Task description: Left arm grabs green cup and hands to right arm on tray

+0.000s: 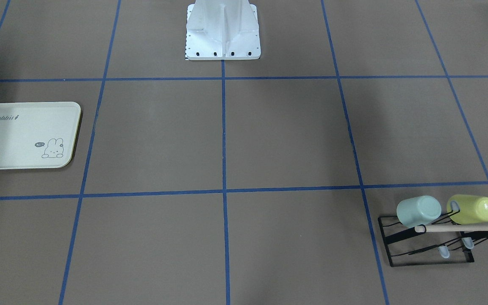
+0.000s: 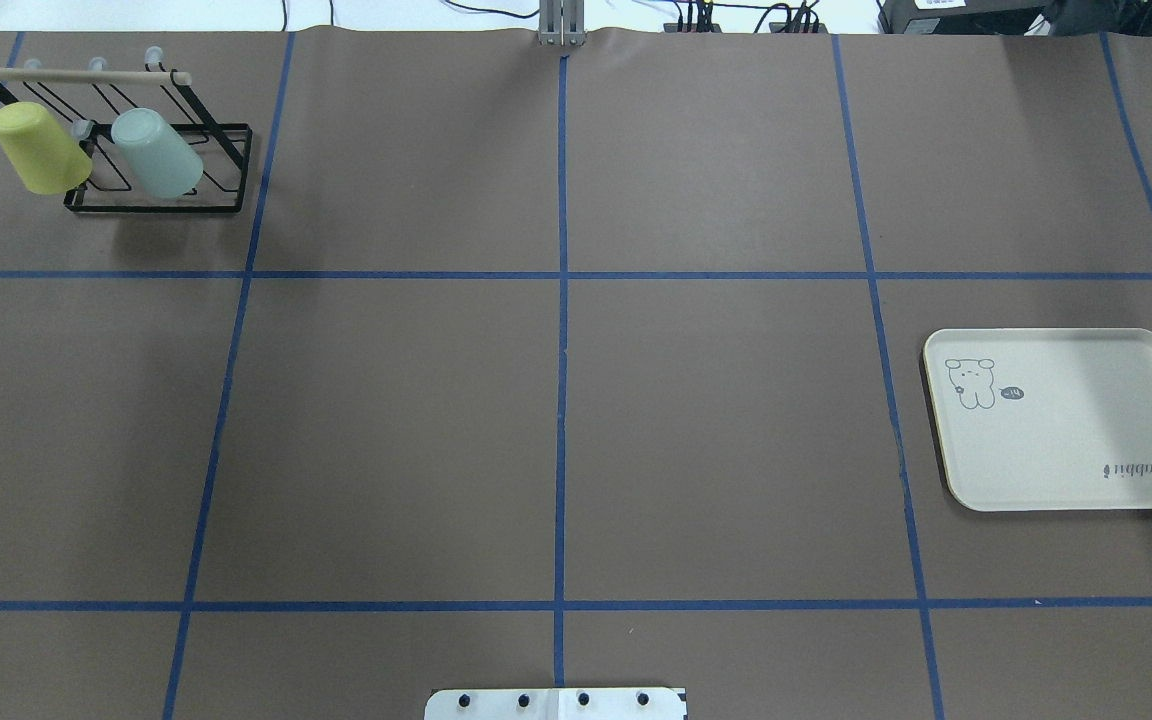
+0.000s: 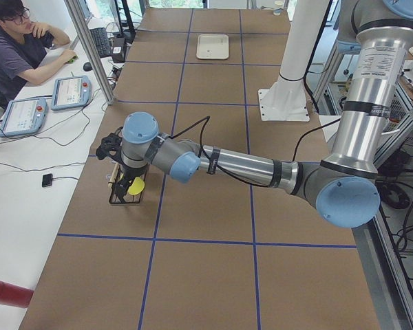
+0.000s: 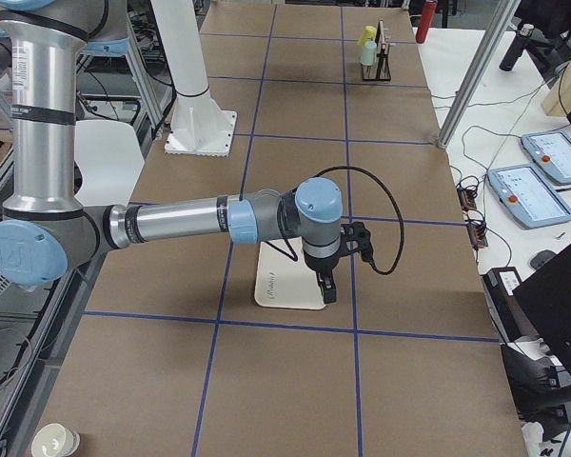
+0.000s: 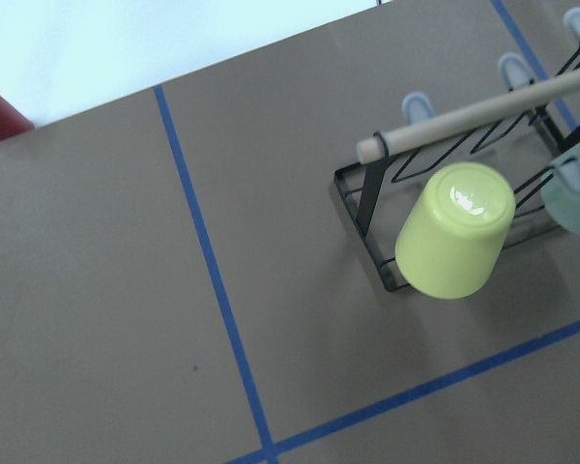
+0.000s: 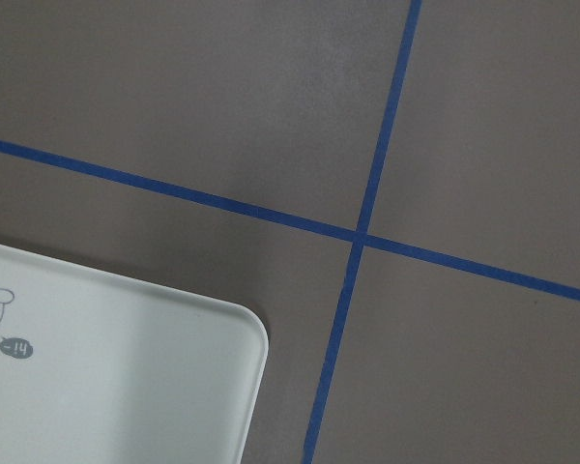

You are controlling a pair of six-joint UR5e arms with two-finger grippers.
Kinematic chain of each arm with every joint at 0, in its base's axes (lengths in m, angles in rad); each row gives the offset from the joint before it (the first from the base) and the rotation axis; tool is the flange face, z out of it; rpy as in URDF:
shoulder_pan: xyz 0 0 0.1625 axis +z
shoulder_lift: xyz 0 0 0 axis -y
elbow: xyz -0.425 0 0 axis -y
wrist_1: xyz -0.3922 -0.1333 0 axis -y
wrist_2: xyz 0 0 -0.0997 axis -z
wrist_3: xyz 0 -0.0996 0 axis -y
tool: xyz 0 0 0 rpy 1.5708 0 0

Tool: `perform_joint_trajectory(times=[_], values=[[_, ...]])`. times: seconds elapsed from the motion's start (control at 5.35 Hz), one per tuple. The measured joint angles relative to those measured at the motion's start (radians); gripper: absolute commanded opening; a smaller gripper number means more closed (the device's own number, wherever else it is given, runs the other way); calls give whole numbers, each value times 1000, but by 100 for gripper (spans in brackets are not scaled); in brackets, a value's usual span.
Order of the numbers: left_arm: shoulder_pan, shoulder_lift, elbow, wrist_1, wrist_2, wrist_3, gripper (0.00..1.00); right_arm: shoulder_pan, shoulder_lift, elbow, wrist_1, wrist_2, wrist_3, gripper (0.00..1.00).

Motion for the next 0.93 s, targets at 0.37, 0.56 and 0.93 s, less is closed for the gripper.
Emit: perform_joint_trajectory(times=[0.37,0.56,0.93], values=[[188,-130,14,-7,107,-283,100,-1,2,-15,28,3,2,100],[271,-167,23,-2,225,-378,100,-1,2,-15,29,4,3,100],[349,-219,103,-1,297,-420,100,-1,3,-14,29,13,11,100]])
